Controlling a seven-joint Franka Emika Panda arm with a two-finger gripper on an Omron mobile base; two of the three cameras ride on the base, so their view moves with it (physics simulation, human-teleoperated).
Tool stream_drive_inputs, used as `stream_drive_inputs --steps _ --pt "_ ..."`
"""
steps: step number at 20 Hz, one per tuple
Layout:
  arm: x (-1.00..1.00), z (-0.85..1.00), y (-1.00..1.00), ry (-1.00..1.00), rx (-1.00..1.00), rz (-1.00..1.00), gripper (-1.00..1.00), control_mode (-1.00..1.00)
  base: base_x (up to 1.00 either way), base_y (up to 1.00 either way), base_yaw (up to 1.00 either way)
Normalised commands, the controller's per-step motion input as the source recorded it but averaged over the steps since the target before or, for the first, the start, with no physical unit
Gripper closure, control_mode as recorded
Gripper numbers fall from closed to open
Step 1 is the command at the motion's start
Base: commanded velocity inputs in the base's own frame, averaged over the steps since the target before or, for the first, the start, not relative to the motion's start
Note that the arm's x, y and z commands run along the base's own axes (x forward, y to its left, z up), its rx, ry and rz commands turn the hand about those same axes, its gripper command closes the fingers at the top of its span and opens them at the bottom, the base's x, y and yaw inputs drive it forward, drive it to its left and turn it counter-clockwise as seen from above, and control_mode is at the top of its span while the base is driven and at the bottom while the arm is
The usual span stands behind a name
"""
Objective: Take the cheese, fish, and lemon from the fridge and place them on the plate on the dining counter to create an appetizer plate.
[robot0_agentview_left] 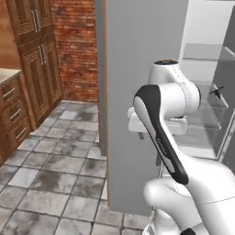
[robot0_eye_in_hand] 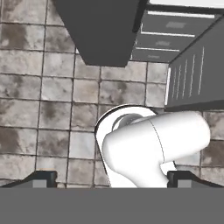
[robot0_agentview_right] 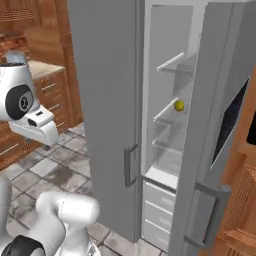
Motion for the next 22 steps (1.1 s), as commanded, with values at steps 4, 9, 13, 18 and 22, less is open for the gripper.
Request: stream_drive_inputs --steps 4,9,13,18,22 --pt "0.00 0.00 0.00 0.00 0.00 0.00 -1.00 1.00 0.17 0.17 -0.77" --pt "0.00 0.00 0.00 0.00 0.00 0.00 -1.00 1.00 0.20 0.18 -0.70" --pt "0.00 0.00 0.00 0.00 0.00 0.00 -1.00 1.00 0.27 0.30 -0.48" --pt "0.00 0.00 0.00 0.00 0.00 0.00 -1.00 1.00 0.41 0.14 -0.11" --pt "0.00 0.00 0.00 0.00 0.00 0.00 -1.00 1.00 0.49 -0.03 0.00"
